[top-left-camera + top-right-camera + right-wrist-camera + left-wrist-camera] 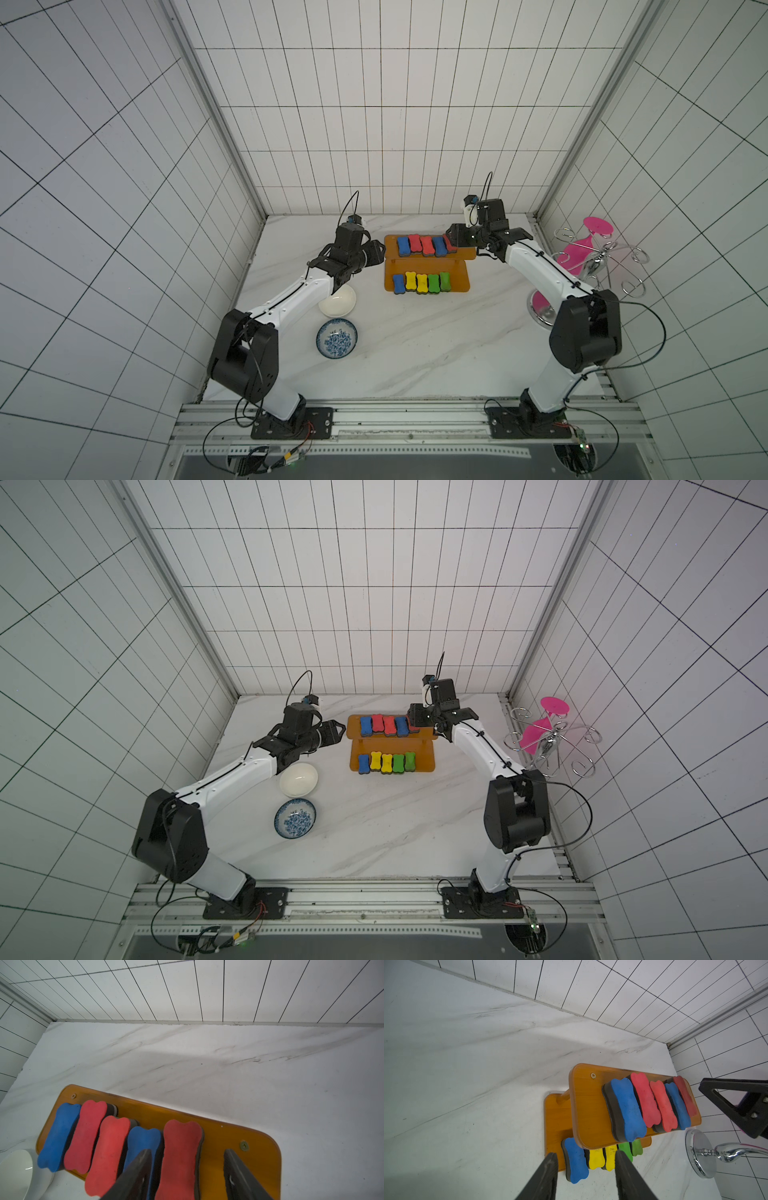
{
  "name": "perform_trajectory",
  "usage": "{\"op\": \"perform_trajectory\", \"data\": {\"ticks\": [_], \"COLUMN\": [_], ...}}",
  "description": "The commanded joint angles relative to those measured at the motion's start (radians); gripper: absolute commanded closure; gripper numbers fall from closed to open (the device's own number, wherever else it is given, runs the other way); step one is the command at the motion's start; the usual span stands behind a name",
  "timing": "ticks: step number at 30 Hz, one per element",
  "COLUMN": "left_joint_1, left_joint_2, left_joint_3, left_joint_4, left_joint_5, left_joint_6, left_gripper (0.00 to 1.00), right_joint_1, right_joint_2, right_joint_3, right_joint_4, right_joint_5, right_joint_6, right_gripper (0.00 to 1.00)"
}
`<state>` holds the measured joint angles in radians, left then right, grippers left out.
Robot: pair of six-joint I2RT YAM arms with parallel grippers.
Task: Remove the whiteboard erasers from the shelf
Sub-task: Pick up the whiteboard eraser from the shelf.
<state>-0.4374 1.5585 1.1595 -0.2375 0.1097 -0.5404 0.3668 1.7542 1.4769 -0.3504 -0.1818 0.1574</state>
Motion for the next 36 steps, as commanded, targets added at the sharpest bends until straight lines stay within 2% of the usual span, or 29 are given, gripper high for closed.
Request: {"op": "perform_trajectory", "data": {"ticks": [1, 15, 22, 29, 36], "left_joint_1": [-0.010, -0.017, -0.017, -0.030, -0.033], "left_joint_2": [-0.033, -0.038, -0.047, -0.059, -0.076], "left_joint_3": [-0.026, -0.037, -0.038, -0.029, -0.043], "left_joint_4": [-0.033, -0.025, -0.028, -0.053, -0.079], "left_joint_5": [-0.040, -0.040, -0.050, -0.059, -0.059], "left_joint_6": [0.037, 0.030, 0.024, 0.009, -0.006], "left_gripper": [0.52, 0.52, 0.52, 0.52, 0.52], "right_joint_1": [0.009, 0.009, -0.015, -0.015, 0.010], "right_joint_2": [0.010, 0.023, -0.034, -0.087, -0.052], "right_joint_3": [0.035, 0.005, -0.043, -0.033, 0.004], "right_joint_4": [-0.065, -0.077, -0.078, -0.074, -0.094], "right_joint_5": [0.002, 0.066, 0.101, 0.045, 0.037], "right_joint_6": [-0.040, -0.048, -0.025, -0.011, -0.072], "right_gripper": [0.41, 0.46, 0.48, 0.48, 0.44]}}
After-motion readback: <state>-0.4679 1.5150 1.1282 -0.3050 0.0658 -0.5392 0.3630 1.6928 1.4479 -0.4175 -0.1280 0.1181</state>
